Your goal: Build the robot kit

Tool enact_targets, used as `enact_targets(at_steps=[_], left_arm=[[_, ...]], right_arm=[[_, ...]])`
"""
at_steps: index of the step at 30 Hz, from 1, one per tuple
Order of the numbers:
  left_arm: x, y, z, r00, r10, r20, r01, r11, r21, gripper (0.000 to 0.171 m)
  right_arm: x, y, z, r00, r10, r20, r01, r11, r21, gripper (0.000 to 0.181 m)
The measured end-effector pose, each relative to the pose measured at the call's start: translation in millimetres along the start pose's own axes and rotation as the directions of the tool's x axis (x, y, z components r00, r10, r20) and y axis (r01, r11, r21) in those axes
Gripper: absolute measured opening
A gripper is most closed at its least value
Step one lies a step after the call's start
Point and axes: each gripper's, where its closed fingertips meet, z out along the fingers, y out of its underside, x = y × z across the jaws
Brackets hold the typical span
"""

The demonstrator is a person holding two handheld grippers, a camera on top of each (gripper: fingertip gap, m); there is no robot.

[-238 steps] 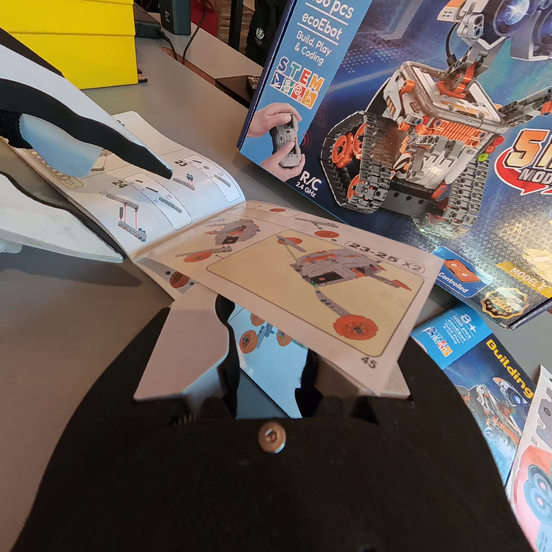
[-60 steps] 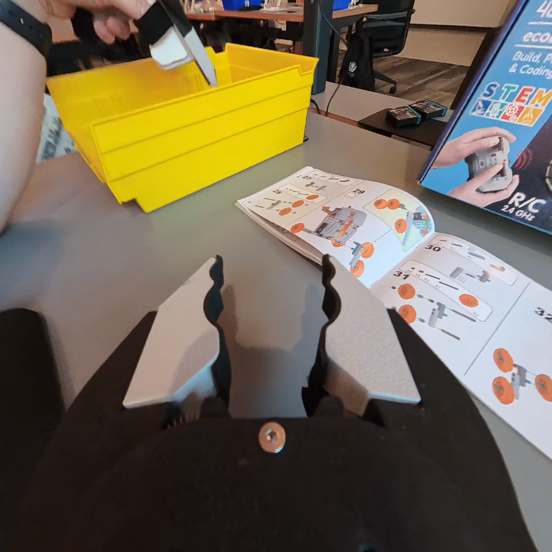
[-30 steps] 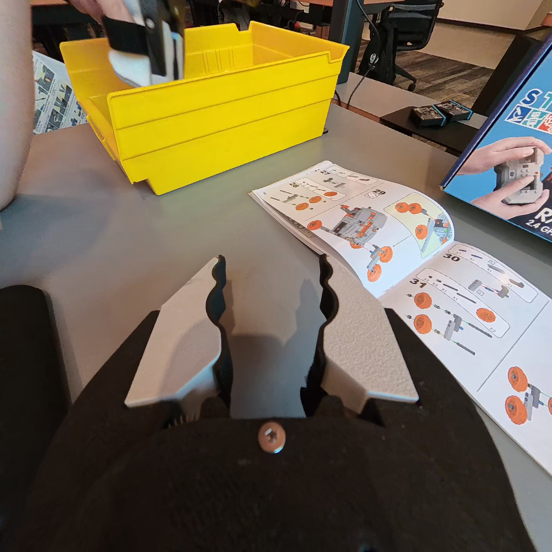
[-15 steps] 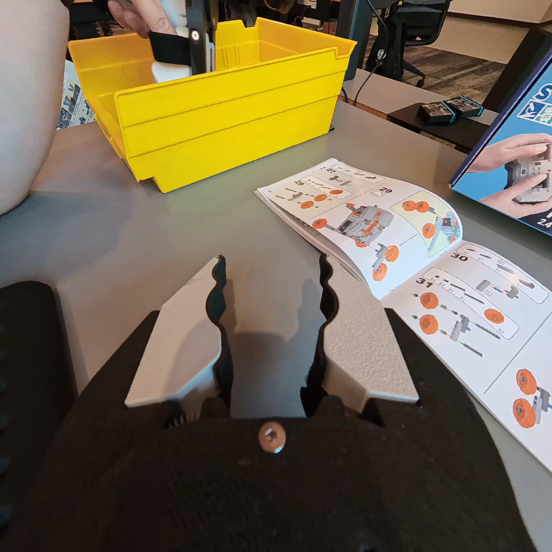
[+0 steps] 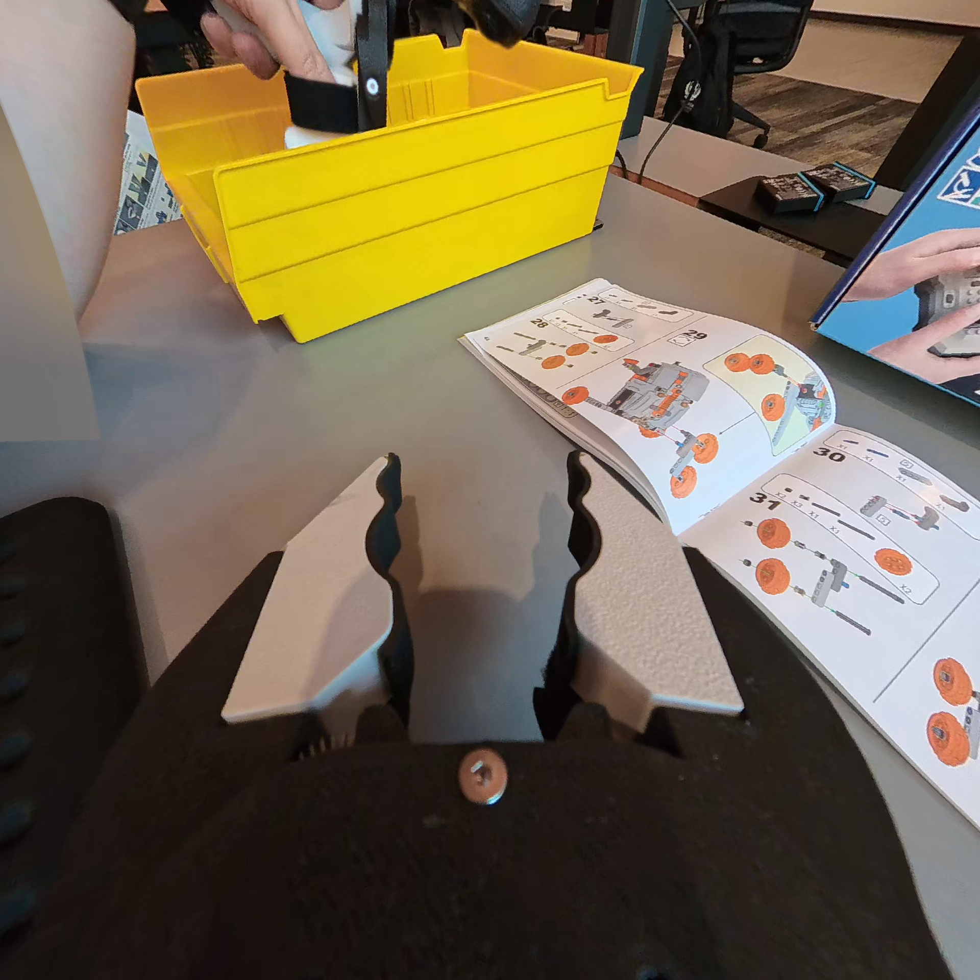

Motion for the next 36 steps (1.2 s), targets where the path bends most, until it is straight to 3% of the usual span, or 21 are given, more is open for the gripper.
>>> enact_targets(at_steps=[3,10,21,28,30,32,34,36], left_arm=[[-2,7,6,0.999,-0.026,0.021,0.028,0.998,-0.052,0.005],[-6,6,10,0.992,-0.118,0.046,0.120,0.991,-0.057,0.006],[-6,9,8,0.997,-0.013,0.073,0.019,0.997,-0.080,0.003],[8,-1,-48,0.994,-0.025,0.103,0.001,0.973,0.231,0.003],[28,-1,-74,0.995,0.006,0.100,-0.043,0.927,0.373,0.003],[64,-4,-97,0.989,0.120,0.091,-0.150,0.851,0.504,0.002],[103,-5,-98,0.965,0.241,0.100,-0.256,0.805,0.535,0.003],[128,-7,-74,0.936,0.329,0.127,-0.350,0.825,0.444,0.003]], right_arm=[[-1,0,0,1.000,0.000,0.003,0.000,1.000,-0.003,0.062],[-2,2,1,1.000,-0.007,0.011,0.007,1.000,-0.011,0.063],[-4,3,1,1.000,-0.015,0.017,0.015,1.000,-0.019,0.062],[-6,3,2,1.000,-0.020,0.024,0.020,1.000,-0.021,0.062],[-6,3,1,1.000,-0.019,0.024,0.020,1.000,-0.018,0.062],[-5,2,1,1.000,-0.019,0.023,0.019,1.000,-0.014,0.062],[-5,2,0,1.000,-0.019,0.021,0.019,1.000,-0.012,0.062],[-4,3,1,1.000,-0.021,0.012,0.021,1.000,-0.017,0.061]])
